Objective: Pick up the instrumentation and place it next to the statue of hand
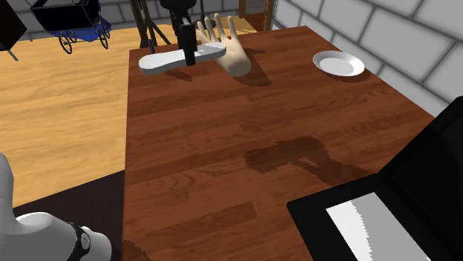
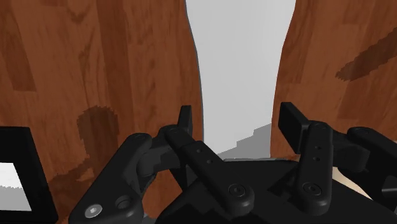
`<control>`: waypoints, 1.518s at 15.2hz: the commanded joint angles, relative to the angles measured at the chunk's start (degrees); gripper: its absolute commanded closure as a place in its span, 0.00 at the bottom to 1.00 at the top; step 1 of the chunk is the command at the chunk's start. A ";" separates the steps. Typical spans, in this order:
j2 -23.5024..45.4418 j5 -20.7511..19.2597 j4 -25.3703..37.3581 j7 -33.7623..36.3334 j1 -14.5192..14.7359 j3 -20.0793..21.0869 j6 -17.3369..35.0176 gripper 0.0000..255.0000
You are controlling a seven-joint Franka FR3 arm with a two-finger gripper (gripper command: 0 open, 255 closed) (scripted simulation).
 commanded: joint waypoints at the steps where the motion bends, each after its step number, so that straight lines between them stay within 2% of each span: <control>1: 2.36 -0.23 2.11 2.88 0.76 1.89 0.38 1.00; 6: 9.58 -2.14 9.58 10.50 2.91 6.50 0.12 1.00; 12: 20.36 -6.94 21.19 20.01 6.67 11.08 -1.57 1.00; 16: 28.86 -11.38 31.06 26.09 10.77 12.95 -4.06 1.00; 19: 35.94 -15.02 40.10 30.10 14.93 13.58 -6.93 1.00; 23: 35.62 -14.86 36.58 30.09 14.62 13.34 -3.70 1.00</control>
